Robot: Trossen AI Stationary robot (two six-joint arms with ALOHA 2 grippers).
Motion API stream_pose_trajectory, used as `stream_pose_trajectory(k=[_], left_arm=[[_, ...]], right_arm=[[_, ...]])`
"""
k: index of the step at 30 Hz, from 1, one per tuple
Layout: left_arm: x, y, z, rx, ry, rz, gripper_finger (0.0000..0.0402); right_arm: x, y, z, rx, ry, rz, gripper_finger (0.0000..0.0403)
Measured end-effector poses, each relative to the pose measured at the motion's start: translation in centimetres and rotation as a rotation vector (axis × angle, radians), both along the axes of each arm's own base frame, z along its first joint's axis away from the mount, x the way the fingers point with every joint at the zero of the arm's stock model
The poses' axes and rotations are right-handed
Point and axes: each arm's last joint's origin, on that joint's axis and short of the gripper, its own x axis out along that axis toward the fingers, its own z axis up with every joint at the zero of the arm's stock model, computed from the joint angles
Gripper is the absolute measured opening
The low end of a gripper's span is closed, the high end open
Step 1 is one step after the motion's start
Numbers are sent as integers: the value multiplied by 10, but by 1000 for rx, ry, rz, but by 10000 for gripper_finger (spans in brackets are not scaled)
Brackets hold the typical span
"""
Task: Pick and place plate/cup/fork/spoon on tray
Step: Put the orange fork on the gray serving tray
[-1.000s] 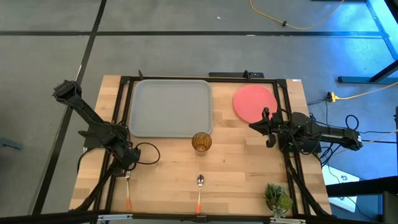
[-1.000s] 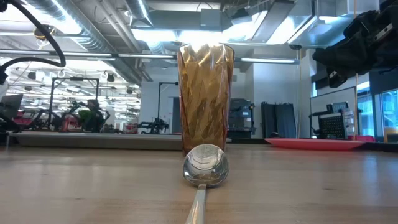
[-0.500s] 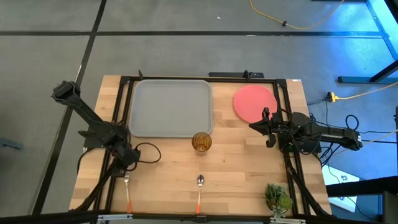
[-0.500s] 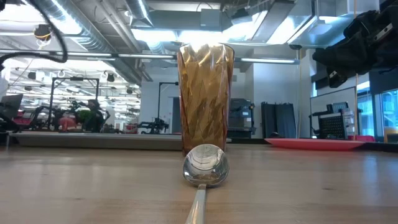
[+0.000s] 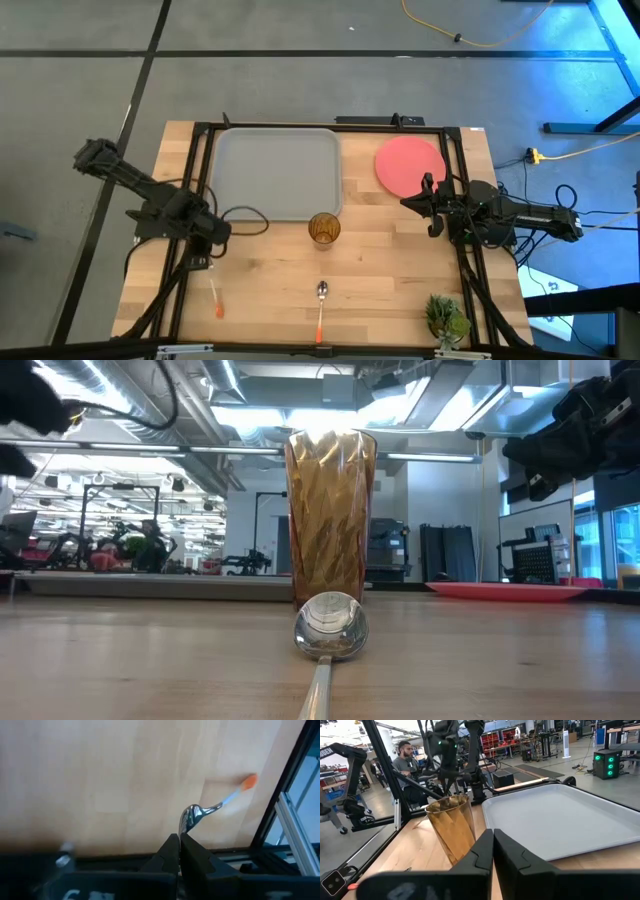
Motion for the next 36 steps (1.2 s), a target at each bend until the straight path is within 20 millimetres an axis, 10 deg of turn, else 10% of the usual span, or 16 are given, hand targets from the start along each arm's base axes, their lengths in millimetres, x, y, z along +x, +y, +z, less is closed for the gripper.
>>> stream_pose_trajectory(k=[20, 36], left_arm=[[54, 84, 93, 257, 37, 55, 1], [93, 200, 99, 384, 49, -67, 0]], right_arm=[[0, 0, 0, 0, 0, 0, 16], [0, 0, 0, -53, 1, -3, 16]])
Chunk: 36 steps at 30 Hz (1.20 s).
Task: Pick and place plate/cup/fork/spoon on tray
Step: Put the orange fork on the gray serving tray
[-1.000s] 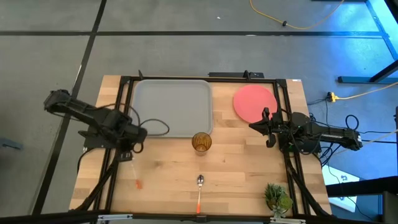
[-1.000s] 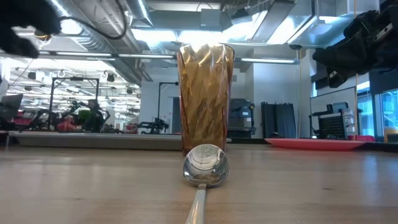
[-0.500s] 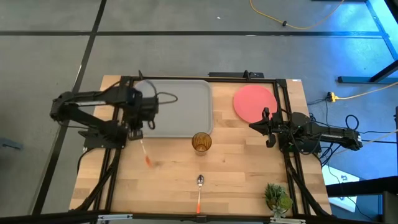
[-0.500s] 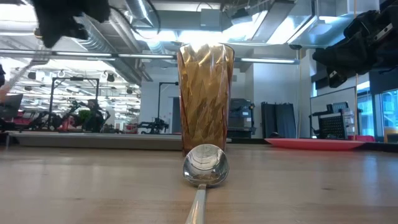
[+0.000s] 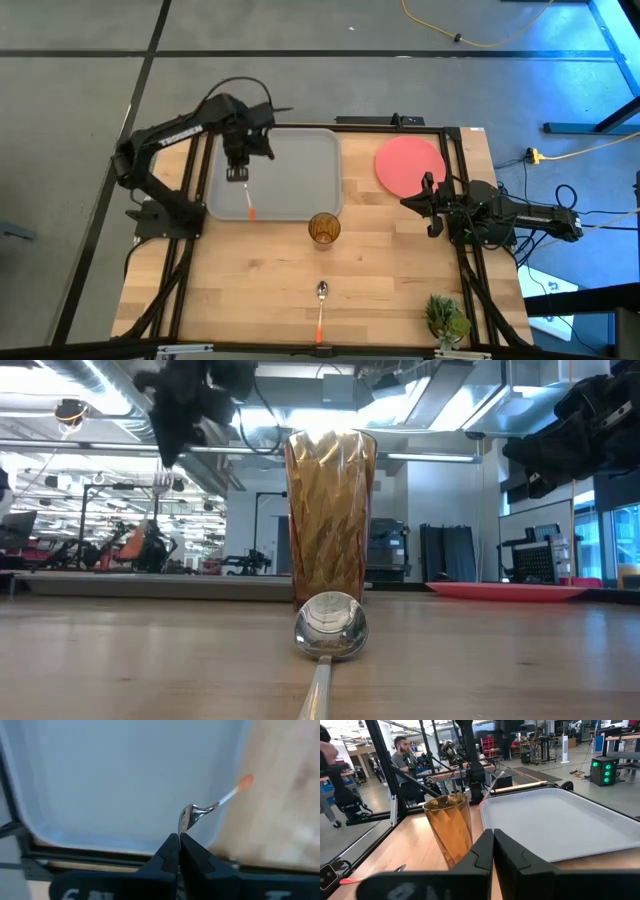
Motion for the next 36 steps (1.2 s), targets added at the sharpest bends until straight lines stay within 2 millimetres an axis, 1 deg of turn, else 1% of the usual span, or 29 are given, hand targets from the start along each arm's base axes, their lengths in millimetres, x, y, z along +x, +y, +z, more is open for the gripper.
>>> stream_pose_trajectory(k=[6, 10, 15, 19, 23, 27, 32, 36], left_arm=[[-8, 34, -16, -38, 53, -24, 0], [-12, 49, -24, -58, 82, -69, 0], [-12, 64, -39, -55, 168, -108, 0], [-14, 75, -56, -102, 219, -98, 0], [-20, 80, -70, -154, 250, -84, 0], [-21, 85, -83, -210, 244, -61, 0], [-19, 93, -94, -175, 290, -90, 0], [-15, 100, -101, -146, 261, -121, 0]], right_arm=[[0, 0, 0, 0, 0, 0, 16], [0, 0, 0, 0, 0, 0, 16], [0, 0, 0, 0, 0, 1, 16], [0, 0, 0, 0, 0, 2, 16], [0, 0, 0, 0, 0, 2, 16], [0, 0, 0, -1, 0, 2, 16], [0, 0, 0, -1, 0, 2, 16], [0, 0, 0, 0, 0, 1, 16]])
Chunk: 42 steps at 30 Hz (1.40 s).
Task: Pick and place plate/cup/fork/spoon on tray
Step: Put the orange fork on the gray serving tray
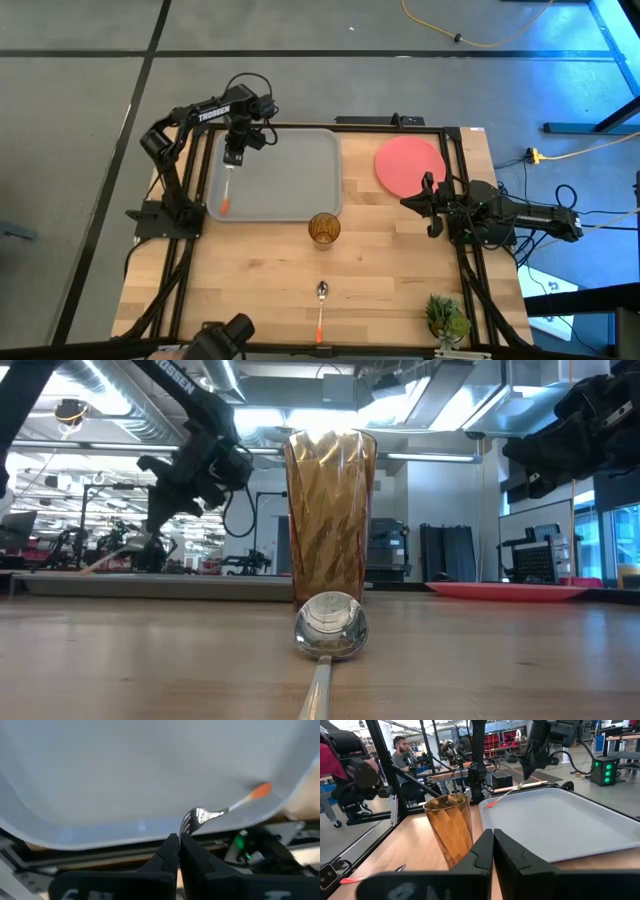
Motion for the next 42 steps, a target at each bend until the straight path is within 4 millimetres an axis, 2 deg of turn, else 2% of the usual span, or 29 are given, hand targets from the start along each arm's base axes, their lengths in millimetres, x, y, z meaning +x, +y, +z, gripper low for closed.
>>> stream_pose_trajectory(k=[6, 12, 23, 27, 34, 42], left_arm=[[4, 11, -16, -1, -17, 0, 1], [-2, 25, -34, -31, 4, 82, 1], [-16, 49, -50, -2, -28, 134, 1], [-14, 51, -57, -15, -21, 115, 1], [-13, 53, -79, -52, 40, 190, 1], [-13, 55, -84, -37, 71, 200, 1]], right_arm=[[0, 0, 0, 0, 0, 0, 16], [0, 0, 0, 1, 1, 0, 16], [0, 0, 0, 0, 1, -1, 16], [0, 0, 0, 0, 1, -1, 16], [0, 0, 0, 1, 1, -1, 16], [0, 0, 0, 1, 0, -1, 16]])
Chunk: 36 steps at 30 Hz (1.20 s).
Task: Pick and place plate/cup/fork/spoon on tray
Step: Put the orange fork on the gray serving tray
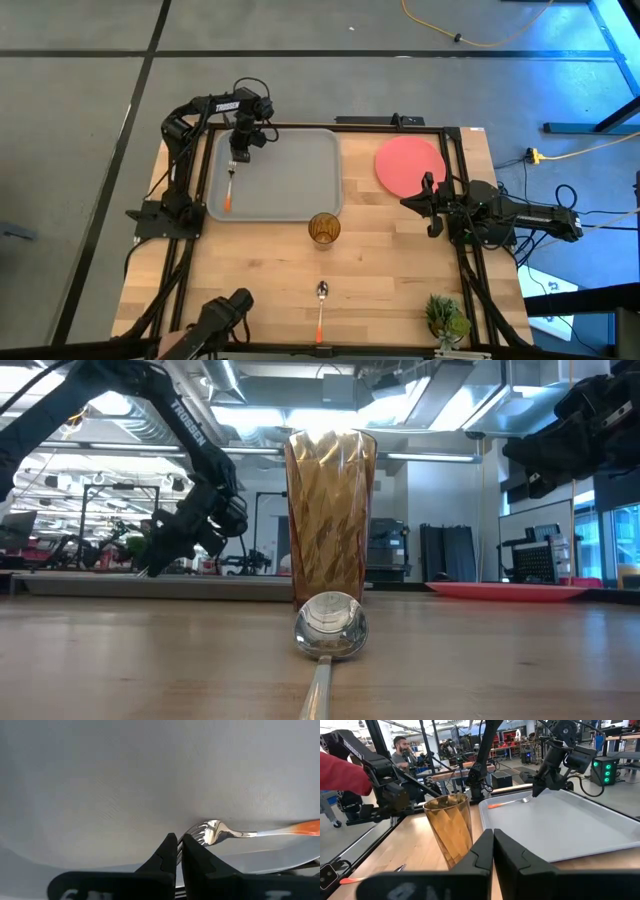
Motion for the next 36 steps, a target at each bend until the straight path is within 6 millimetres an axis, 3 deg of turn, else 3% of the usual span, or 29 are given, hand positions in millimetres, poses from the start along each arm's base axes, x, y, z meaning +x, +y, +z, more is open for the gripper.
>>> stream_pose_trajectory(k=[14, 36], left_arm=[[0, 4, -4, 36, -11, -14, 41], [-3, -2, 2, 13, 70, 22, 45]], right_arm=[[0, 0, 0, 0, 0, 0, 16], [0, 0, 0, -1, 0, 0, 16]])
